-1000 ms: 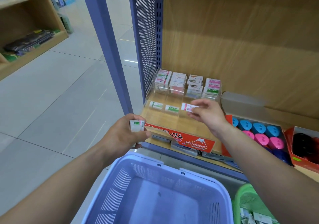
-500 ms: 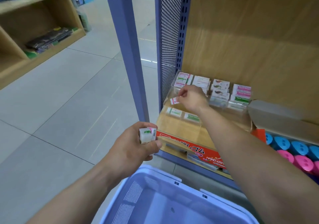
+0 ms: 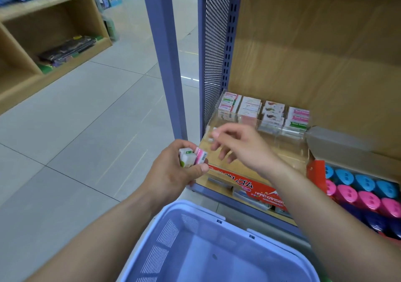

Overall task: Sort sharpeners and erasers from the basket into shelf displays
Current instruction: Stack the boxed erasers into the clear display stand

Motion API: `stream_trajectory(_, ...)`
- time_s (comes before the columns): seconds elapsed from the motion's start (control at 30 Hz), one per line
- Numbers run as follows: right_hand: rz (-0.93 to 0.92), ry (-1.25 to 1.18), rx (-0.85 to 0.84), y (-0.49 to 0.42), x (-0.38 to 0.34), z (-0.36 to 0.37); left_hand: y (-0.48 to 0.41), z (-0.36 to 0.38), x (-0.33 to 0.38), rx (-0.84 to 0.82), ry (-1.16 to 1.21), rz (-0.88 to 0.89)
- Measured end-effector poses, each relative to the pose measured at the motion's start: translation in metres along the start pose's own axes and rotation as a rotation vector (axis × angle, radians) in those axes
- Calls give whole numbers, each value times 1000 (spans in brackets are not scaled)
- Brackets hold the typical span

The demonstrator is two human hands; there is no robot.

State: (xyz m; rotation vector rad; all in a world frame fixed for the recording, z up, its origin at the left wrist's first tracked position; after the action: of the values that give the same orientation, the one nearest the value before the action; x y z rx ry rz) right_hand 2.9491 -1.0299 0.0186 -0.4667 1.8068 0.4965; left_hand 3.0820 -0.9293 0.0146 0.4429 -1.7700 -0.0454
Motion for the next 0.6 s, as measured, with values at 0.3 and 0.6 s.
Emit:
stream_trajectory(0.3, 66, -214, 2, 46, -10, -11, 17, 20, 22, -67, 69, 45)
stream_trajectory(0.6, 88, -276, 24, 68, 0, -25, 19, 20, 24, -48, 54, 36)
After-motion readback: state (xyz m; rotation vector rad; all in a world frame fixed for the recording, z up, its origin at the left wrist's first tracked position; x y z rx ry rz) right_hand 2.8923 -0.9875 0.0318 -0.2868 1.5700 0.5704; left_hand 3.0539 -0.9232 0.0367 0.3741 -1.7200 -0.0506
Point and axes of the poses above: each hand's wrist, its own y-axis away from the middle knuckle, its own z-axis out of the palm, x = y × z, the point moved 10 cm from there along -y, towards the middle knuckle, and after that the axes turned 1 degree about y, right-handed, at the moved point
